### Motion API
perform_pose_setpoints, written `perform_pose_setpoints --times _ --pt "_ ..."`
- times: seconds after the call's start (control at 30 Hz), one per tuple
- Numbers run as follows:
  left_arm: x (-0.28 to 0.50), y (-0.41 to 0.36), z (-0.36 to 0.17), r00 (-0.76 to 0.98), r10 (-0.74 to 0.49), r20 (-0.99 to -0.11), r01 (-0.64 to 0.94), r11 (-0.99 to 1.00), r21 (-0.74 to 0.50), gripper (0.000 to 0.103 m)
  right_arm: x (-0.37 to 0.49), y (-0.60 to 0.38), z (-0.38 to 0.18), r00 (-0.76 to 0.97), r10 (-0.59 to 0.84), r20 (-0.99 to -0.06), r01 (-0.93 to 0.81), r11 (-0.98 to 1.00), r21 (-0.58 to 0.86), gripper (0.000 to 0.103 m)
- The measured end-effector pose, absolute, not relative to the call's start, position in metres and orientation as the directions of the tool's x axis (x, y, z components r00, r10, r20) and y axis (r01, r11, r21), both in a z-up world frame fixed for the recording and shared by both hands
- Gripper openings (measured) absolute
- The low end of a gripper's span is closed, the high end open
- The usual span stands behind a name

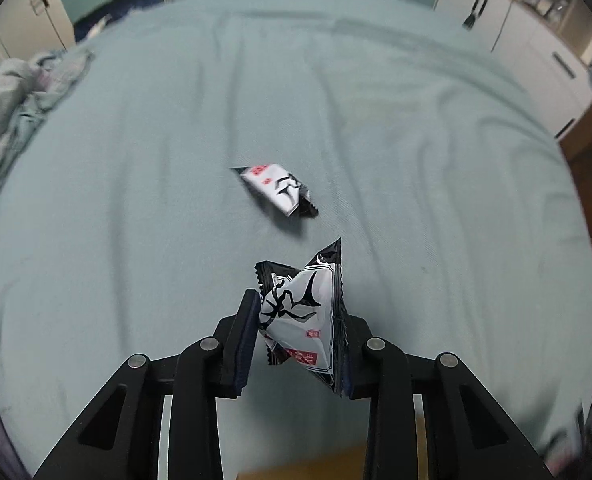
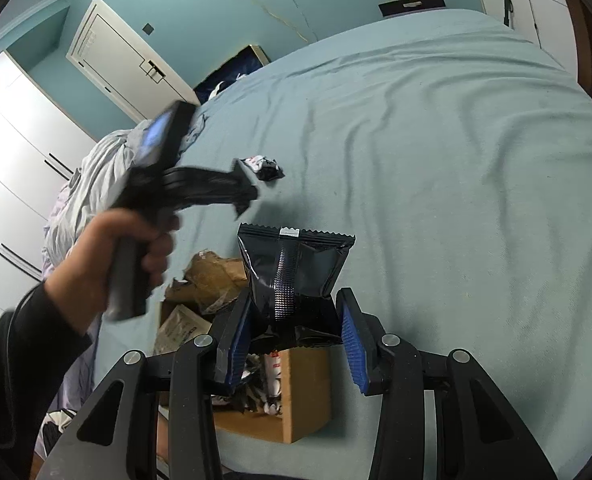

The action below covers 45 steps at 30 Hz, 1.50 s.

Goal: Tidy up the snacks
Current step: 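Drop the black and white packets into the box, opening both grippers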

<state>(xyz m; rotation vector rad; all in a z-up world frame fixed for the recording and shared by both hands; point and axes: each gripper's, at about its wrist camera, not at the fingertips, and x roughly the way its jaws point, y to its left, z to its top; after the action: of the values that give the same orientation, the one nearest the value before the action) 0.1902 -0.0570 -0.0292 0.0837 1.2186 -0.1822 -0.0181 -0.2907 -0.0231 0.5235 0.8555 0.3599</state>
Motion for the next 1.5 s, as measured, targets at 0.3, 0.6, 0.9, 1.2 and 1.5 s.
perform_pose_setpoints --times 0.3,0.6,0.9,1.2,1.5 --pt "0.054 -0.018 0.034 0.443 -0.159 -0.882 0.250 0.967 -0.049 0.029 -0.033 -0.270 -0.014 0.634 0.469 -0.616 -0.141 0.852 0.504 0.040" --pt "-0.028 -0.022 0.018 0.525 -0.247 -0.814 0.369 0.928 -0.044 0.072 -0.037 -0.253 -0.007 0.642 0.419 -0.642 -0.141 0.888 0.438 0.040" --pt "-0.009 0.028 0.026 0.570 -0.196 -0.798 0.143 0.980 -0.138 0.085 -0.039 -0.219 -0.001 0.626 0.424 -0.655 -0.242 0.904 0.353 0.040" --pt "-0.006 0.037 0.019 0.559 -0.162 -0.813 0.090 0.987 -0.135 0.085 -0.033 -0.198 -0.007 0.554 0.548 -0.626 -0.382 0.836 0.394 0.041" --pt "-0.005 0.034 0.013 0.535 -0.137 -0.834 0.095 0.990 -0.102 0.085 -0.030 -0.201 -0.007 0.589 0.506 -0.630 -0.357 0.862 0.359 0.077"
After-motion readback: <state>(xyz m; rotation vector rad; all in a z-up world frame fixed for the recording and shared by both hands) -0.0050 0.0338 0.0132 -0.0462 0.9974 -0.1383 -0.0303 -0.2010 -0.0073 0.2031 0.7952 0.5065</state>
